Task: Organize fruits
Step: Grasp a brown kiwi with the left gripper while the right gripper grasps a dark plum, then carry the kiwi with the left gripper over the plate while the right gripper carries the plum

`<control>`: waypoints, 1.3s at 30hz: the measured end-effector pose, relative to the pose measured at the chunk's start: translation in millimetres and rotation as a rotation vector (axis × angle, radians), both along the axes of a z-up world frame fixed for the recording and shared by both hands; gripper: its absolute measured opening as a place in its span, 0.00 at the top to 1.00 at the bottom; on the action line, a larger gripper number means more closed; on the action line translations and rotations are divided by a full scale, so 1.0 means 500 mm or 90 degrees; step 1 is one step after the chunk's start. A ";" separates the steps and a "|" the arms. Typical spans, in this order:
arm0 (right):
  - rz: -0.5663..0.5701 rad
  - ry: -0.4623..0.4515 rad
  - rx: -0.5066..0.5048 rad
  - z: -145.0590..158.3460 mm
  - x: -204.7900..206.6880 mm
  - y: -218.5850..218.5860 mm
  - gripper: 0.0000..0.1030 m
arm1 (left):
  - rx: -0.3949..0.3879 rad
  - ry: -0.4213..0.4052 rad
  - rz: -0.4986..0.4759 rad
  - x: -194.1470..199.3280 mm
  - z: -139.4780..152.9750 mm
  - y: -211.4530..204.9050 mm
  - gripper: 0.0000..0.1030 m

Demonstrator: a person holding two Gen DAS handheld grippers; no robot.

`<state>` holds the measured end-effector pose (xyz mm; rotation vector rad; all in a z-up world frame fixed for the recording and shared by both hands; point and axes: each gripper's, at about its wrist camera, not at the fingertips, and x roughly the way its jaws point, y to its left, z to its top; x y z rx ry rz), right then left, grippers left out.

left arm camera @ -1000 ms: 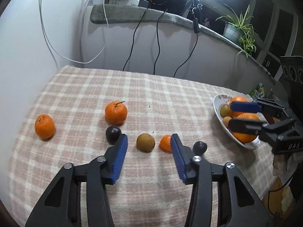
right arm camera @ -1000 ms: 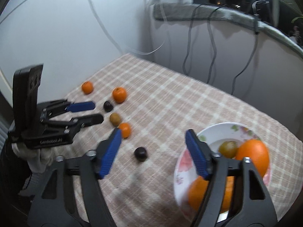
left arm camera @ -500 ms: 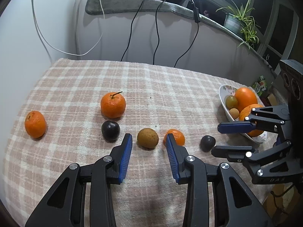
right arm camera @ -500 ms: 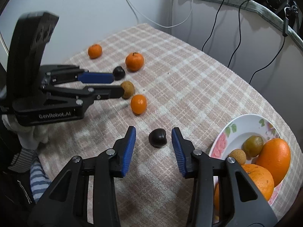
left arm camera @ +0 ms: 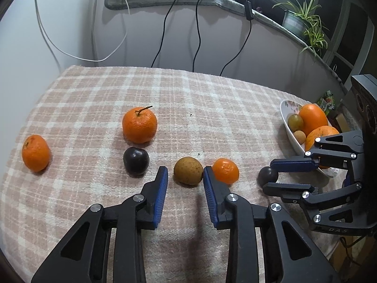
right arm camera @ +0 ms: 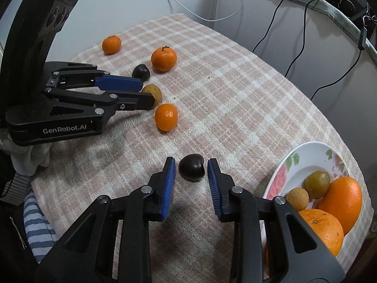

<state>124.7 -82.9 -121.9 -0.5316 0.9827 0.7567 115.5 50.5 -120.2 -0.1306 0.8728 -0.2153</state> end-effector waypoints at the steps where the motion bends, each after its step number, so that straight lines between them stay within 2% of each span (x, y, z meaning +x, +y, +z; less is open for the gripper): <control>1: 0.001 0.001 -0.002 -0.002 0.000 0.001 0.73 | 0.000 0.001 -0.002 0.001 -0.001 -0.001 0.73; 3: 0.001 0.005 -0.004 -0.006 0.002 0.001 0.76 | -0.001 0.002 -0.004 0.005 -0.002 -0.002 0.74; 10: -0.003 0.009 0.008 -0.005 0.006 -0.003 0.77 | 0.012 0.003 -0.013 0.014 -0.004 -0.014 0.76; 21: -0.020 0.010 0.040 0.011 0.007 -0.019 0.77 | -0.005 -0.011 0.002 0.007 0.008 -0.007 0.78; 31: -0.044 -0.009 0.099 0.063 -0.014 -0.058 0.77 | -0.032 -0.047 -0.010 -0.012 0.055 -0.017 0.78; 39: -0.082 -0.037 0.132 0.110 -0.040 -0.131 0.77 | -0.050 -0.069 -0.046 -0.019 0.086 -0.067 0.78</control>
